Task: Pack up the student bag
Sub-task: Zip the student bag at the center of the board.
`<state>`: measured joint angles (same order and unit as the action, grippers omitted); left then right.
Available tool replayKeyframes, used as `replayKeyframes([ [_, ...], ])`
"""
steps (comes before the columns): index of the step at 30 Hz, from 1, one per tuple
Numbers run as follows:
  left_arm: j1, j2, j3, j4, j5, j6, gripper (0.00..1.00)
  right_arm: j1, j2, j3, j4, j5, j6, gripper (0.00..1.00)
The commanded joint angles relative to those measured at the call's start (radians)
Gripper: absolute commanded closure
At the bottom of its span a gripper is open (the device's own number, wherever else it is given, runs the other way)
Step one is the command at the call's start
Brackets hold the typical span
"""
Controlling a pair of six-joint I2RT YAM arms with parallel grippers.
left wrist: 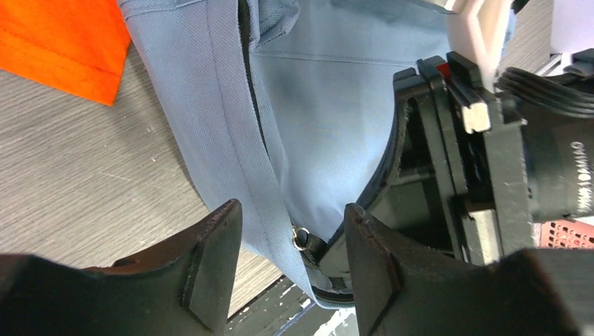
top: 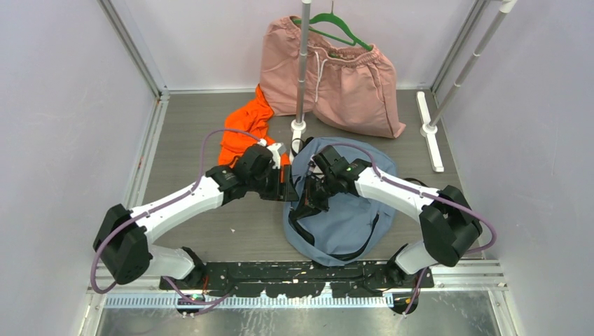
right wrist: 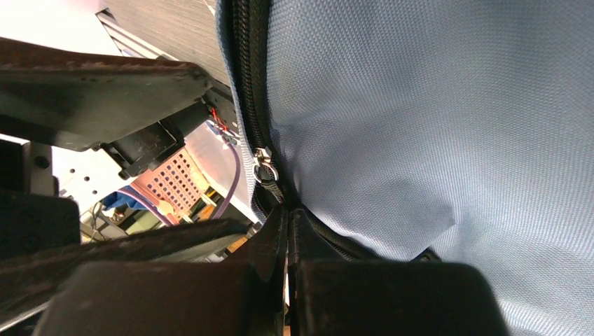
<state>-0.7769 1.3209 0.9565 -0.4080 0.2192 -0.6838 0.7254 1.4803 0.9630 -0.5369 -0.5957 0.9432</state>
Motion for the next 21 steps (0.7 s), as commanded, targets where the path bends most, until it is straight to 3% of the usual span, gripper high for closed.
replayKeyframes([
  [1, 0.004, 0.026, 0.017, 0.050, 0.020, 0.002, 0.49, 0.006, -0.005, 0.044, -0.008, -0.025, -0.017, 0.99],
  [9, 0.005, 0.043, 0.043, -0.014, -0.052, 0.036, 0.97, 0.008, 0.006, 0.044, -0.010, -0.035, -0.026, 0.99],
  [10, 0.007, 0.037, 0.042, -0.018, -0.061, 0.036, 1.00, 0.008, 0.008, 0.044, -0.011, -0.035, -0.028, 1.00],
  [21, 0.056, -0.021, 0.010, -0.030, -0.074, 0.039, 1.00, 0.007, 0.016, 0.051, -0.036, -0.042, -0.059, 0.99],
])
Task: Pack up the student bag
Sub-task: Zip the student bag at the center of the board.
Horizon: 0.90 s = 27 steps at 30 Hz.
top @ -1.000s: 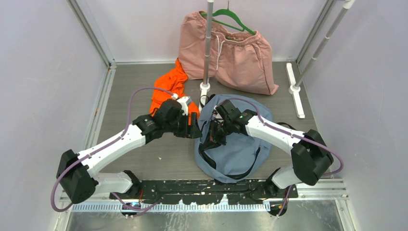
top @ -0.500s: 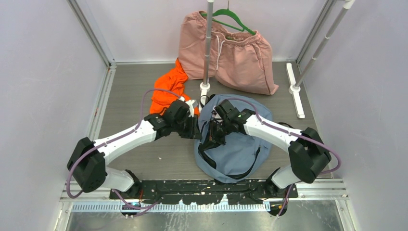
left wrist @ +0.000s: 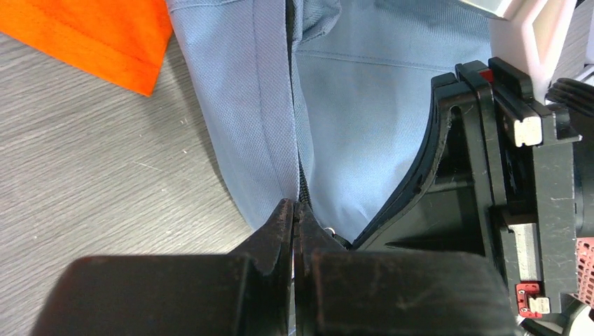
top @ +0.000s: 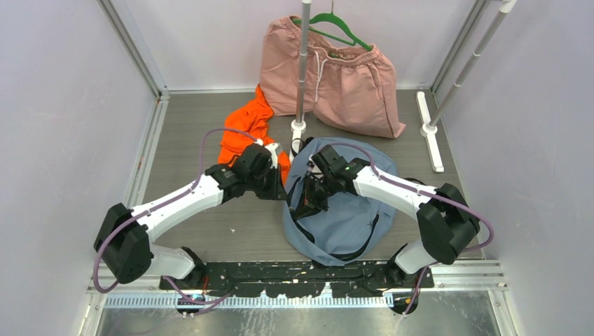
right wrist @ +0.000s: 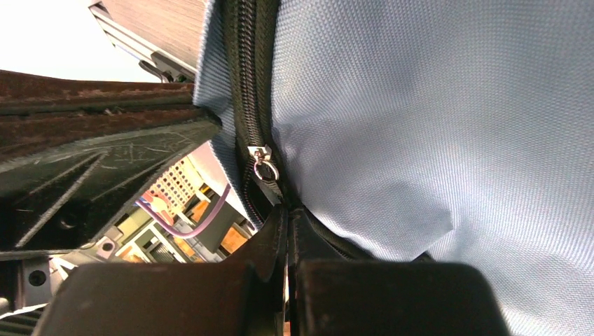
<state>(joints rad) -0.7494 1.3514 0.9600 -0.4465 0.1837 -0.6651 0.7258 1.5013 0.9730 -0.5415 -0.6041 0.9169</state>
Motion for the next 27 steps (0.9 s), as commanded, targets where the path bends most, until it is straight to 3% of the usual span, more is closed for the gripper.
replayKeyframes([
  [1, 0.037, -0.060, -0.001, 0.013, -0.037, 0.019, 1.00, 0.007, -0.009, 0.041, -0.038, -0.029, -0.038, 0.99],
  [11, 0.105, -0.058, -0.063, 0.064, -0.054, -0.005, 1.00, 0.039, -0.077, 0.049, -0.081, -0.023, -0.089, 0.99],
  [14, 0.139, -0.046, -0.075, 0.088, 0.004, -0.008, 1.00, 0.053, -0.095, 0.039, -0.107, -0.007, -0.109, 0.99],
  [15, 0.145, -0.045, -0.070, 0.098, 0.044, -0.002, 0.96, 0.055, -0.097, 0.035, -0.109, -0.001, -0.109, 0.99],
  [18, 0.145, -0.050, -0.048, 0.114, 0.165, 0.005, 0.47, 0.056, -0.089, 0.036, -0.105, 0.009, -0.104, 0.99],
  [20, 0.146, -0.062, -0.049, 0.130, 0.203, -0.003, 0.31, 0.057, -0.083, 0.038, -0.093, 0.008, -0.097, 0.99],
  [27, 0.114, -0.026, -0.064, 0.151, 0.253, -0.034, 0.25, 0.057, -0.070, 0.050, -0.081, 0.006, -0.098, 0.99],
])
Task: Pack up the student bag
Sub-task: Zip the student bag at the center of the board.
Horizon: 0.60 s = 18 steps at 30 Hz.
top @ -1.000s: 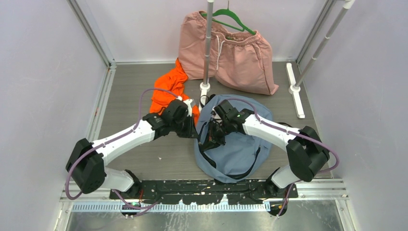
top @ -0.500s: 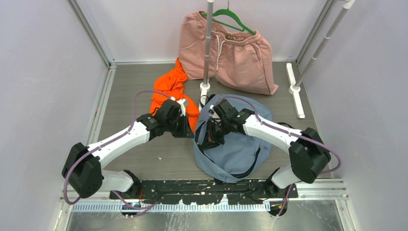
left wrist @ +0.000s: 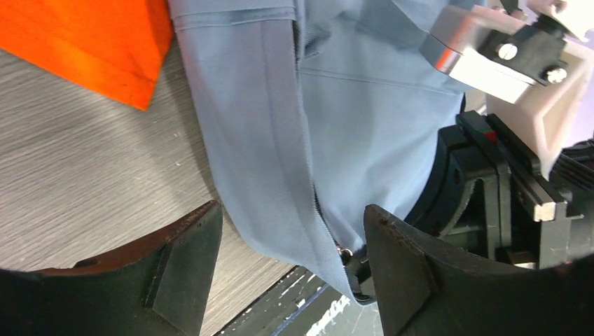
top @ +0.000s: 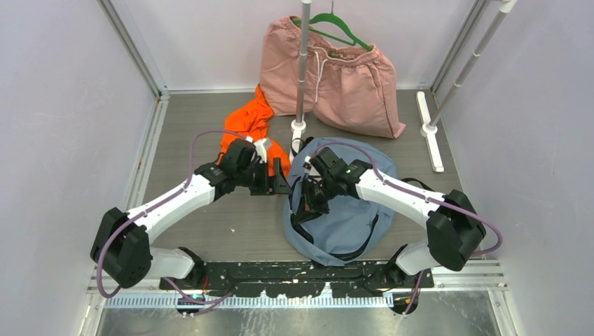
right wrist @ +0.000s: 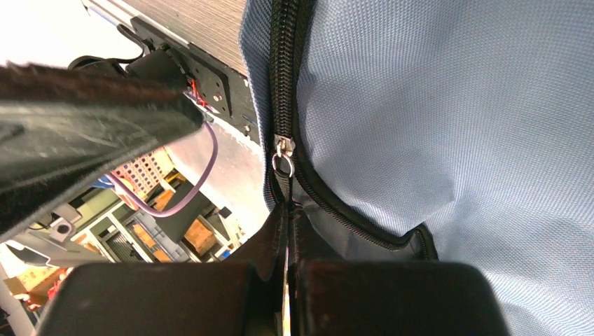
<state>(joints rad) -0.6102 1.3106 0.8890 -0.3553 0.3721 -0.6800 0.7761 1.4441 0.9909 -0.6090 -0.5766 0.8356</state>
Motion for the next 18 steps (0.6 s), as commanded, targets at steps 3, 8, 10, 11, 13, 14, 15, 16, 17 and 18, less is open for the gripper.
replayKeyframes([
  [3, -0.056, 0.059, 0.011, 0.089, 0.071, -0.044, 0.28, 0.007, -0.010, 0.034, -0.019, -0.022, -0.022, 0.99],
  [8, -0.063, 0.113, 0.020, 0.130, 0.068, -0.079, 0.76, 0.007, -0.019, 0.032, -0.032, -0.011, -0.024, 0.99],
  [10, -0.062, 0.129, 0.034, 0.130, 0.060, -0.084, 0.98, 0.007, -0.028, 0.031, -0.043, -0.007, -0.028, 0.99],
  [11, -0.058, 0.134, 0.045, 0.124, 0.050, -0.083, 1.00, 0.007, -0.033, 0.030, -0.049, -0.006, -0.031, 0.99],
  [13, -0.039, 0.136, 0.056, 0.124, 0.051, -0.086, 1.00, 0.009, -0.048, 0.026, -0.069, 0.000, -0.041, 0.99],
  [14, -0.019, 0.131, 0.059, 0.126, 0.051, -0.089, 1.00, 0.009, -0.062, 0.020, -0.080, 0.005, -0.045, 0.99],
  [15, 0.003, 0.122, 0.061, 0.130, 0.052, -0.093, 1.00, 0.011, -0.077, 0.012, -0.091, 0.008, -0.050, 0.99],
  [16, 0.026, 0.113, 0.064, 0.133, 0.052, -0.097, 1.00, 0.013, -0.090, 0.002, -0.099, 0.009, -0.055, 0.99],
  [17, 0.052, 0.107, 0.068, 0.134, 0.051, -0.098, 1.00, 0.017, -0.107, -0.011, -0.106, 0.010, -0.058, 0.99],
  [18, 0.075, 0.100, 0.076, 0.132, 0.051, -0.098, 1.00, 0.020, -0.126, -0.026, -0.110, 0.011, -0.058, 0.99],
])
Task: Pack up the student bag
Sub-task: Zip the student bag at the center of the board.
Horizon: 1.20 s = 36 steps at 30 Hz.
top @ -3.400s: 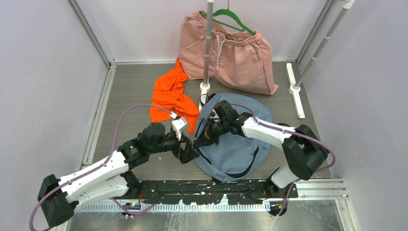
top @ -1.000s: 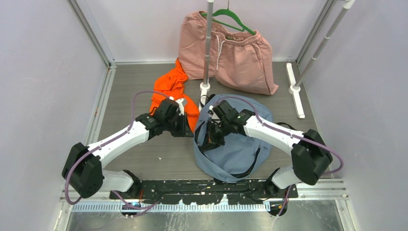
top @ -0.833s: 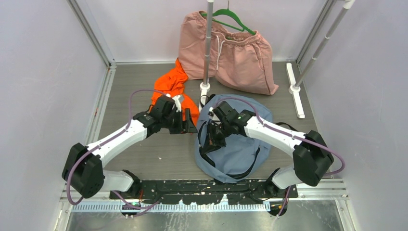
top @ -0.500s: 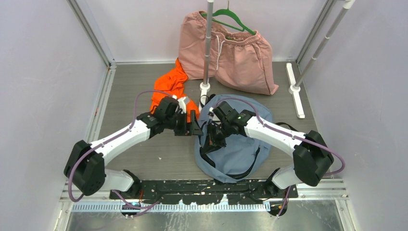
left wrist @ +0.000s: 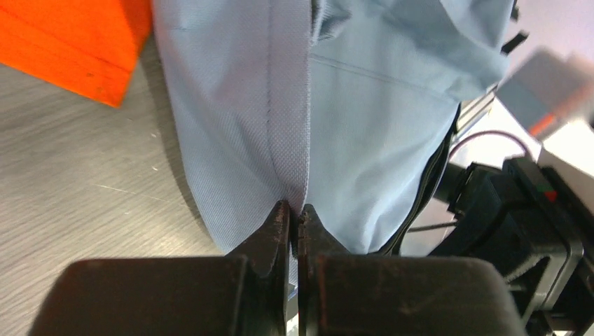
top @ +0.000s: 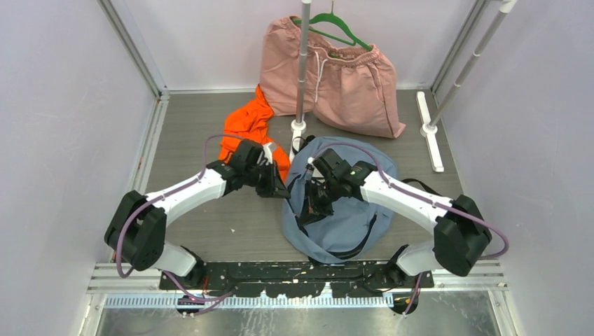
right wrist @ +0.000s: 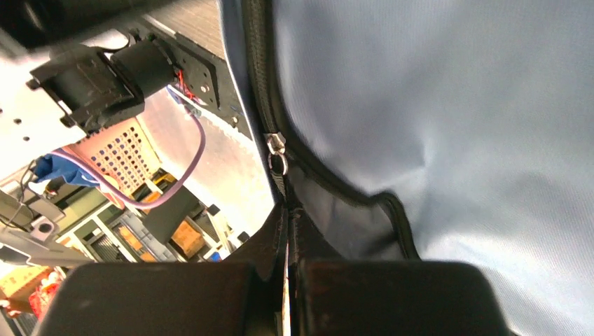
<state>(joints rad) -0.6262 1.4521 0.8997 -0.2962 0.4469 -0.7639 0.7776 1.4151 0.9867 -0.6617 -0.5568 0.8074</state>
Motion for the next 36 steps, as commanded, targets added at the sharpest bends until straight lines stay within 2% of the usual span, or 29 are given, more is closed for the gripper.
replayKeyframes([
  [1, 0.116, -0.041, 0.075, 0.066, -0.025, -0.011, 1.00, 0.023, -0.112, -0.035, -0.061, -0.010, -0.030, 0.99],
  [6, 0.246, 0.004, 0.136, 0.043, -0.014, 0.033, 1.00, 0.048, -0.177, -0.069, -0.119, -0.005, -0.051, 0.99],
  [10, 0.350, 0.071, 0.168, 0.097, 0.038, 0.016, 1.00, 0.055, -0.214, -0.075, -0.220, 0.064, -0.094, 0.99],
  [17, 0.413, 0.248, 0.362, 0.065, -0.007, 0.040, 1.00, 0.054, -0.140, -0.066, -0.247, 0.217, -0.110, 0.99],
  [21, 0.421, 0.272, 0.441, 0.010, -0.066, 0.063, 1.00, 0.055, -0.097, -0.045, -0.203, 0.271, -0.090, 0.99],
  [22, 0.421, 0.268, 0.450, 0.008, -0.050, 0.067, 0.94, 0.055, -0.089, -0.032, -0.189, 0.283, -0.088, 0.99],
  [25, 0.410, 0.232, 0.464, -0.047, 0.002, 0.074, 0.51, 0.055, -0.051, 0.030, -0.158, 0.308, -0.088, 0.99],
  [27, 0.385, 0.148, 0.441, -0.123, -0.023, 0.094, 0.34, 0.055, -0.030, 0.069, -0.126, 0.313, -0.090, 0.99],
  [28, 0.365, 0.101, 0.420, -0.155, -0.054, 0.103, 0.30, 0.055, -0.023, 0.085, -0.103, 0.312, -0.090, 0.99],
  [31, 0.289, -0.048, 0.347, -0.262, -0.165, 0.101, 0.29, 0.055, -0.005, 0.108, -0.023, 0.278, -0.096, 0.99],
  [36, 0.098, -0.216, 0.199, -0.339, -0.271, -0.083, 0.30, 0.056, 0.017, 0.107, 0.044, 0.258, -0.110, 0.99],
])
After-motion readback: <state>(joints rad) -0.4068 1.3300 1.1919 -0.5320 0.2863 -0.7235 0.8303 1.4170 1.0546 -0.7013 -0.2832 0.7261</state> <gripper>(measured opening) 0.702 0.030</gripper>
